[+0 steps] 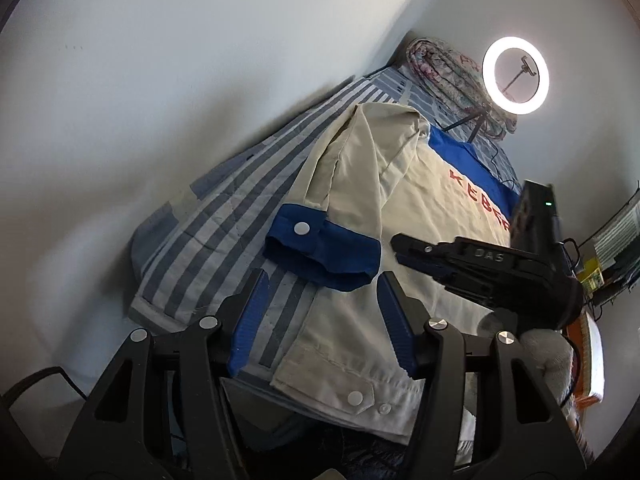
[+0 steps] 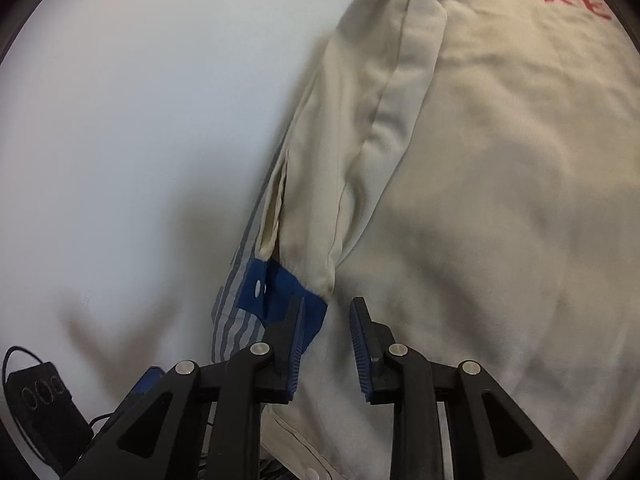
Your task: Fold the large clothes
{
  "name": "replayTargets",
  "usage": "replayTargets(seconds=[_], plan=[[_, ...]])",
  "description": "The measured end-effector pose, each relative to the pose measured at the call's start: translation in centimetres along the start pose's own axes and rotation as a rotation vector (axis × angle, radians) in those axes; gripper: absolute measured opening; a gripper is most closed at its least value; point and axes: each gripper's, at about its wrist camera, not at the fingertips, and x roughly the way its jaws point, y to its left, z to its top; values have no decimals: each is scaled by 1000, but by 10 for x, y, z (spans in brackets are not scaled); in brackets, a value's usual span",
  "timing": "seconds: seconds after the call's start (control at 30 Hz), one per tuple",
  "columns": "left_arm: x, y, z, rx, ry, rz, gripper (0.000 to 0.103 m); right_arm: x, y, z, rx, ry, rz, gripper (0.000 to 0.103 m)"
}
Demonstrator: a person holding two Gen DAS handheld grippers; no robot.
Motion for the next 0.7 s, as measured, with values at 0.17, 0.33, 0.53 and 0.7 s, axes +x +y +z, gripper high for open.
replayTargets(seconds=[0.17,0.33,0.53,0.7], plan=[[37,19,5,-197,47,-49,58,20,-11,20,-53,-38,24,25],[65,41,8,-344,64,-54,58,71,-3,26,-71,12,5,25],[98,54,16,-429,79,-81,58,96,-20,12,-70,76,-18,24],[115,44,27,-383,47,-41,37,99,-35,8,-24,84,25,24]])
